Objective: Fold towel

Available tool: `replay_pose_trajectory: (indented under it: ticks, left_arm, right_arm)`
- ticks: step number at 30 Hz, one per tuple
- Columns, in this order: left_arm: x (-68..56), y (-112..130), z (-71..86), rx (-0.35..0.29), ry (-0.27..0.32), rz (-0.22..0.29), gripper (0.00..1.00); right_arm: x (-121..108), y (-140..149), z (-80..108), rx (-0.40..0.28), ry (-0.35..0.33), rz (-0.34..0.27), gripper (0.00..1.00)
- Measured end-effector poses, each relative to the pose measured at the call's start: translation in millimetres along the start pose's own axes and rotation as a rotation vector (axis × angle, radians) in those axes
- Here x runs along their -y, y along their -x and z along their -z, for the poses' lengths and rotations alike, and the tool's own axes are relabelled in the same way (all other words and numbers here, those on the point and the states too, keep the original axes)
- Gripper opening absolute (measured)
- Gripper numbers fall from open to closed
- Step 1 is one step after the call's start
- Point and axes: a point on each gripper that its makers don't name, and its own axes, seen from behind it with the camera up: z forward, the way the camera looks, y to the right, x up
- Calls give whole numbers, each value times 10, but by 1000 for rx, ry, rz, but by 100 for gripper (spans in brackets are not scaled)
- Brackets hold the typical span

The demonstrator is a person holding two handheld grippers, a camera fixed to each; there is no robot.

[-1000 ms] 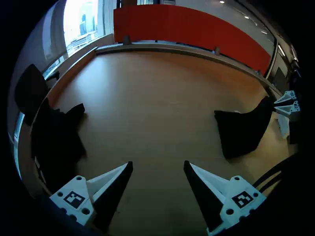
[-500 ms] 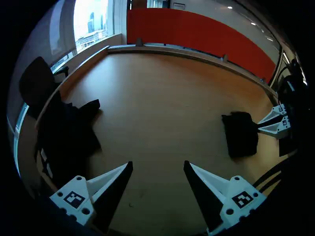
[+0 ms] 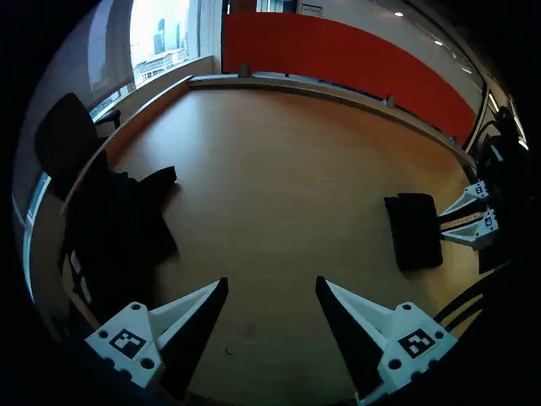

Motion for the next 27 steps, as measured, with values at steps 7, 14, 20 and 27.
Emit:
replay_pose_trajectory:
  ticks: [7, 14, 20, 27]
  left_arm:
    - [1, 9, -6, 4, -1, -4, 96]
    - [4, 2, 2, 3, -2, -6, 96]
    - [-5, 0, -4, 4, 0, -8, 96]
    - [-36, -12, -11, 3, 7, -13, 96]
  right_arm:
    - [14, 69, 20, 4, 4, -19, 70]
    - [-14, 192, 55, 13, 25, -48, 75]
    - [-35, 366, 84, 32, 45, -71, 75]
    - [-65, 612, 136, 61, 74, -98, 75]
